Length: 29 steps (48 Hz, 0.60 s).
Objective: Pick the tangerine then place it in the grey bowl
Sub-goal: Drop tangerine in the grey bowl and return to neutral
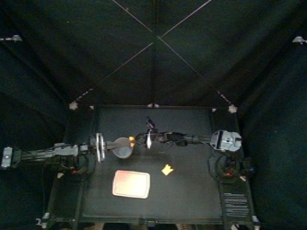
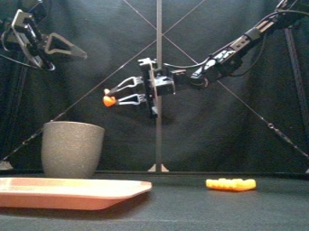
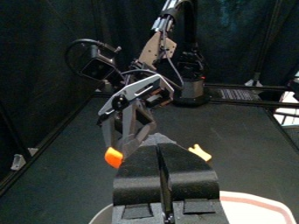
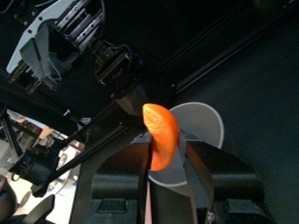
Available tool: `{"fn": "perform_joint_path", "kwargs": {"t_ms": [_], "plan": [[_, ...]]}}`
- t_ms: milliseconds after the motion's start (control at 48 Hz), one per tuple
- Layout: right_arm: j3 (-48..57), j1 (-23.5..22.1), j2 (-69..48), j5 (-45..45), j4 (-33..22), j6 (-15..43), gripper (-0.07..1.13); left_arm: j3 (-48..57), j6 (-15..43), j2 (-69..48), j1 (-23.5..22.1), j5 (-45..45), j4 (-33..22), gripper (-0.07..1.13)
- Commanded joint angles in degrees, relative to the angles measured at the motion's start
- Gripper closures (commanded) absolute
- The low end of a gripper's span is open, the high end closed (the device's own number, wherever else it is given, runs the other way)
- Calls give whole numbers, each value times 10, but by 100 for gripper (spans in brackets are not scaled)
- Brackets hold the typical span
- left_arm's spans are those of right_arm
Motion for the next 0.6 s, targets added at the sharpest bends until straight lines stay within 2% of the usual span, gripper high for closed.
{"fn": "perform_joint_path", "kwargs": {"t_ms": [21,312,604], "plan": [[-30,1,-1,2,1,-1,42,-6,1,1,4,-5,4,91],[-62,11,18,8,4,-1,15,-5,1,1,11,-5,4,91],[-65,13,21,33,4,-1,13,-4,1,1,13,-5,4,91]]}}
